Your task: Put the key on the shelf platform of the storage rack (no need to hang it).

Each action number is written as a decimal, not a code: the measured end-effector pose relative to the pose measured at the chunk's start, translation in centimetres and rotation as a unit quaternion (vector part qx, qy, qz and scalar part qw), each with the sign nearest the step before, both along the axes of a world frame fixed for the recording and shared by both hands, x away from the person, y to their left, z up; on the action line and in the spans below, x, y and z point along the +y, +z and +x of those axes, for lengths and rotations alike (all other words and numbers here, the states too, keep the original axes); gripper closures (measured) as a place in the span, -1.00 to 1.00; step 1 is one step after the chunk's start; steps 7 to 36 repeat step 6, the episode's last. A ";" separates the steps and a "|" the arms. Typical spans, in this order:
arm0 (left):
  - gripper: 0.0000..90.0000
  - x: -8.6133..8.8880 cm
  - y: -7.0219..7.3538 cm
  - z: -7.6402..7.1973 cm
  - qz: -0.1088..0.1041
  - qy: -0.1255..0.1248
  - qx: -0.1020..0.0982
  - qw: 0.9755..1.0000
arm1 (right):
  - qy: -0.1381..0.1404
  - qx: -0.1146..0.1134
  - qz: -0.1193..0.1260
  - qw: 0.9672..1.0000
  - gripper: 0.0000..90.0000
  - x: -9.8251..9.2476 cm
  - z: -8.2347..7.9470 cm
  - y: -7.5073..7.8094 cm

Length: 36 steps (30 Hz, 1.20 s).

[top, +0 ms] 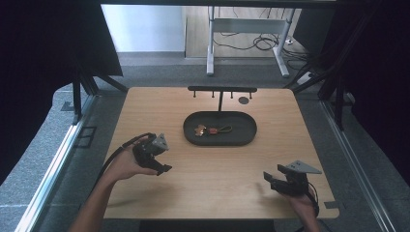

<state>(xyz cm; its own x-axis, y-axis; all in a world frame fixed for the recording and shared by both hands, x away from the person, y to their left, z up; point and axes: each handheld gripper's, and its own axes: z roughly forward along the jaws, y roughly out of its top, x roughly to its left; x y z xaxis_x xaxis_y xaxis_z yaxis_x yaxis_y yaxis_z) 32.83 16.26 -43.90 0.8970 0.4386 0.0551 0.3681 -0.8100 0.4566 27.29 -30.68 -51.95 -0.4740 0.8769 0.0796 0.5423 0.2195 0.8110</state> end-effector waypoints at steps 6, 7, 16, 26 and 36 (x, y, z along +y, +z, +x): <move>-0.32 0.2 -0.5 -0.1 -0.003 0.006 0.001 1.000 | 0.001 0.000 -0.001 1.000 -0.31 0.1 0.0 -0.1; -0.32 0.2 -0.5 -0.1 -0.003 0.006 0.001 1.000 | 0.001 0.000 -0.001 1.000 -0.31 0.1 0.0 -0.1; -0.32 0.2 -0.5 -0.1 -0.003 0.006 0.001 1.000 | 0.001 0.000 -0.001 1.000 -0.31 0.1 0.0 -0.1; -0.32 0.2 -0.5 -0.1 -0.003 0.006 0.001 1.000 | 0.001 0.000 -0.001 1.000 -0.31 0.1 0.0 -0.1; -0.32 0.2 -0.5 -0.1 -0.003 0.006 0.001 1.000 | 0.001 0.000 -0.001 1.000 -0.31 0.1 0.0 -0.1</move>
